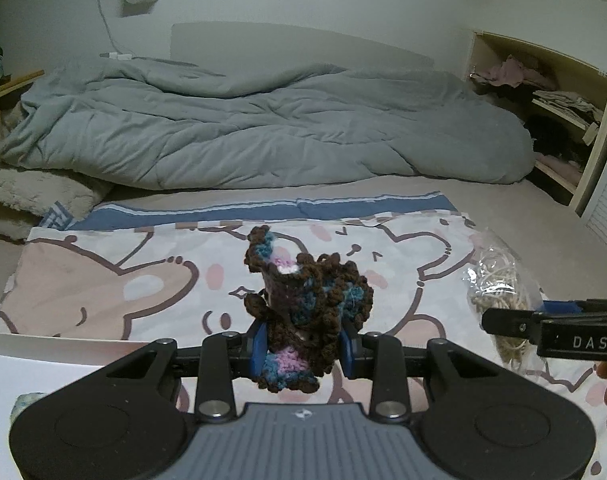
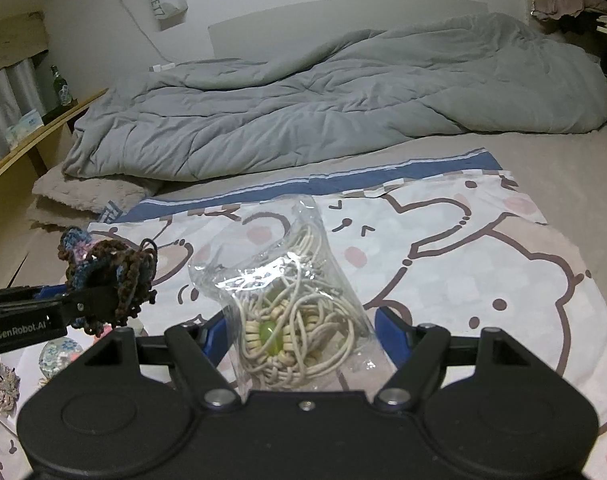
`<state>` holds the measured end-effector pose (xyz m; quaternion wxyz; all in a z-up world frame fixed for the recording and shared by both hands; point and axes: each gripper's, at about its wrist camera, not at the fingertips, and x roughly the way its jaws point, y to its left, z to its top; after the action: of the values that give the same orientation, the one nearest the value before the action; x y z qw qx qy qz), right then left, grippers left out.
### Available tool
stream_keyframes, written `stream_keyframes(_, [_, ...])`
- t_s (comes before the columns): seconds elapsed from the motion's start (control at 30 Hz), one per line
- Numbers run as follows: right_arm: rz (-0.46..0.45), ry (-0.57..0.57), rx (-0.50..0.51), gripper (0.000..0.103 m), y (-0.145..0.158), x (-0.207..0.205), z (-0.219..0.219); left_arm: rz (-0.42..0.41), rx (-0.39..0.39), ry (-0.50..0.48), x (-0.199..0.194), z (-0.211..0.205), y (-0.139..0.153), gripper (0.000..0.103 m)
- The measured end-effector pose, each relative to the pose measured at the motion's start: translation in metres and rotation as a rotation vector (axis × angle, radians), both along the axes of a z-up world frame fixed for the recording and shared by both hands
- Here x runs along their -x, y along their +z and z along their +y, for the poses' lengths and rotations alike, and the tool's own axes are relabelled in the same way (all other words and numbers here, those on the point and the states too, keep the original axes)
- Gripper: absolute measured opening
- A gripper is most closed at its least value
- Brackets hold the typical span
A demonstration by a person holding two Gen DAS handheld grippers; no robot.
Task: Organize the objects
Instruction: 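Lift the crocheted piece and the cord bag and carry them toward the box with both tools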
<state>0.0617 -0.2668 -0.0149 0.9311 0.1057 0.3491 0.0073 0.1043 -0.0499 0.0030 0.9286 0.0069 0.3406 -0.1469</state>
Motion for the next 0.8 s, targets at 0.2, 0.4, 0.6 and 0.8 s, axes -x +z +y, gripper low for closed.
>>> stream_keyframes(0.2, [0.006,-0.001,0.014,0.075,-0.003,-0.003,0.008,0.003,0.002,0.023,0.001,0.015,-0.004,0.036])
stream_keyframes(0.4, [0.013,0.011,0.024,0.075,-0.008,-0.011,0.02,0.019,0.017,0.066,-0.001,0.036,-0.012,0.036])
stream_keyframes(0.6, [0.025,0.029,0.03,0.075,-0.015,-0.023,0.038,0.013,0.033,0.114,0.001,0.068,-0.01,0.036])
stream_keyframes(0.8, [0.023,0.059,0.009,0.075,-0.017,-0.038,0.064,0.007,0.029,0.164,0.004,0.105,-0.007,0.036])
